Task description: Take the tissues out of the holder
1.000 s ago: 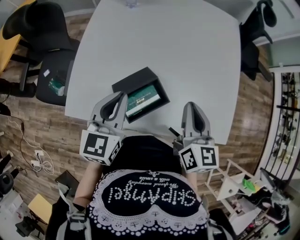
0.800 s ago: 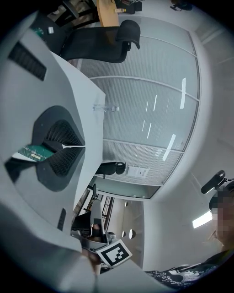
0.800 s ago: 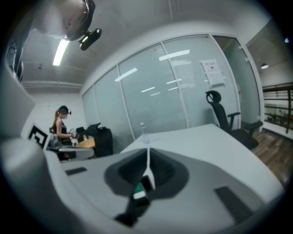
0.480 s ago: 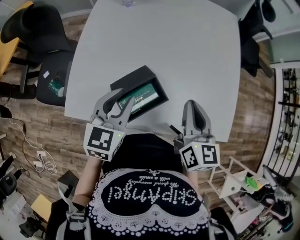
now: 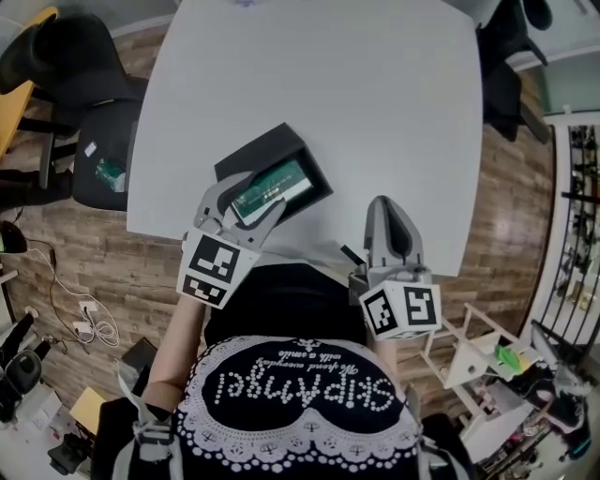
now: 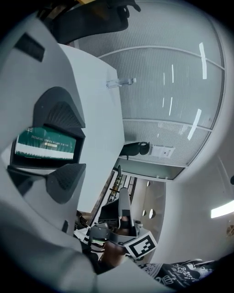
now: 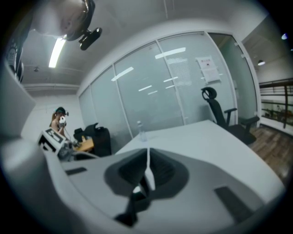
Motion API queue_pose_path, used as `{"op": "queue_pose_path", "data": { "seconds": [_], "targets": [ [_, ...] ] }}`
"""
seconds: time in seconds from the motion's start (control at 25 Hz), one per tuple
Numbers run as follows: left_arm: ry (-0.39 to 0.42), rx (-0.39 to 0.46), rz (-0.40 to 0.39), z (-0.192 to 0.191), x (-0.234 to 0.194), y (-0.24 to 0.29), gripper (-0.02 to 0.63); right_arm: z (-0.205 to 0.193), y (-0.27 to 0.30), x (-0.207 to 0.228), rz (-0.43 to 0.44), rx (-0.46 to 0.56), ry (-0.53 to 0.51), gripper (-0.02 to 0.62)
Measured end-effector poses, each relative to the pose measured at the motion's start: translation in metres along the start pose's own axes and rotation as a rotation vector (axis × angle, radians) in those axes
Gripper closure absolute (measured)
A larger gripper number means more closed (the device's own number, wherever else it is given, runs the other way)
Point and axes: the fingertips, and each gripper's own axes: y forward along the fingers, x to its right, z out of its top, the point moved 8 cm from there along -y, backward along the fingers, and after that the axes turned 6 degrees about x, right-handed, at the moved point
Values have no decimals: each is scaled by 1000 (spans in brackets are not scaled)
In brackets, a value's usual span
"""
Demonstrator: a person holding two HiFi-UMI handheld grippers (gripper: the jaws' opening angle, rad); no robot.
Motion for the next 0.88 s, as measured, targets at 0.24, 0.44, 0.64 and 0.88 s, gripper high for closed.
{"op": "queue_pose_path", "data": {
  "seconds": [0.24,0.44,0.64,0.88],
  "targets": [
    [13,-58,-34,-8,6,14,321,0,-4,8,-9,-1,5,558],
    [22,-122,-59,-18,10,25,287,1,-7,13,-13,3,12,558],
    [29,-184,-75,-30,11,37,270,0,-10,18,-24,3,15,558],
    [68,-261,-72,-45,10,50,262,0,-13,22,-34,1,17,558]
  ]
}}
